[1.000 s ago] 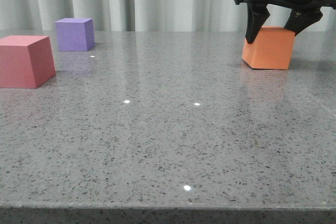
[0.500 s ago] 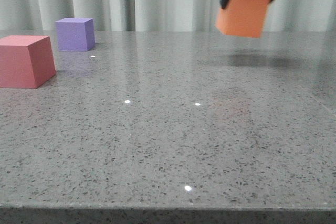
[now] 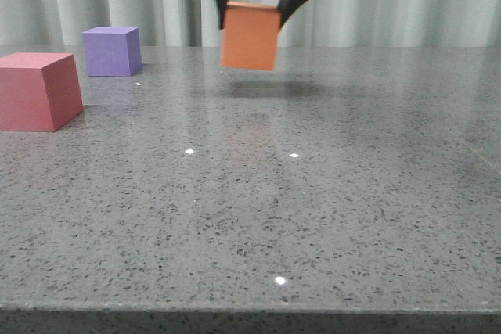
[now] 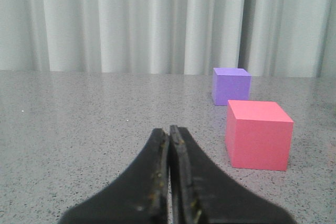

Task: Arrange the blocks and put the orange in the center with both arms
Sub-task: 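Lift the orange cube and carry it toward the table's middle, then set the orange cube down, open the right gripper, raise it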

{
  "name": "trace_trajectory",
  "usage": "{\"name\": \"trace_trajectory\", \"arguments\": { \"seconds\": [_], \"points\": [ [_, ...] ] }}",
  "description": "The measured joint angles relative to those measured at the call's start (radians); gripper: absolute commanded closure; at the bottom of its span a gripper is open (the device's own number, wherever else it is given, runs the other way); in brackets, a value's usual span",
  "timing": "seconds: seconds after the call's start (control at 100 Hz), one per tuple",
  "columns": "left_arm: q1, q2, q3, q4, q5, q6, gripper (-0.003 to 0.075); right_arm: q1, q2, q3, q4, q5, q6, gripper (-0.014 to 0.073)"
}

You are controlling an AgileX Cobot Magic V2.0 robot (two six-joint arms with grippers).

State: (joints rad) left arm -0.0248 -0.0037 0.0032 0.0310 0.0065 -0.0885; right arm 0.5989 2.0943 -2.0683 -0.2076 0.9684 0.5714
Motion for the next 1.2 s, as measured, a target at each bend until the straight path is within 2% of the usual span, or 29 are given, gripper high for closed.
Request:
{"name": "trace_trajectory", "arguments": {
  "seconds": [0.16,0.41,0.48,0.6,0.67,0.96,1.2],
  "points": [
    [0.0,0.0,0.0,0.0,0.0,0.0,0.0741,0.026,0.074,-0.08,-0.04,0.027,0.035,0.0307],
    [0.0,0.0,0.0,0.0,0.0,0.0,0.0741,0.028,0.117,-0.092,-0.055,0.049,0.06,0.0296],
    [0.0,0.0,0.0,0.0,0.0,0.0,0.0741,0.028,0.119,-0.094,-0.057,0.046,0.06,0.0232],
    [0.0,0.0,0.0,0.0,0.0,0.0,0.0741,0.028,0.121,-0.095,-0.057,0.044,0.06,0.0037],
    [0.0,0.0,0.0,0.0,0.0,0.0,0.0741,0.028,0.121,-0.095,-0.057,0.044,0.06,-0.0035],
    [0.0,0.0,0.0,0.0,0.0,0.0,0.0741,0.028,0.123,-0.171,-0.057,0.077,0.055,-0.0013],
    [0.0,0.0,0.0,0.0,0.0,0.0,0.0741,0.021,0.116,-0.295,-0.057,0.175,-0.1,-0.0013]
  ]
}}
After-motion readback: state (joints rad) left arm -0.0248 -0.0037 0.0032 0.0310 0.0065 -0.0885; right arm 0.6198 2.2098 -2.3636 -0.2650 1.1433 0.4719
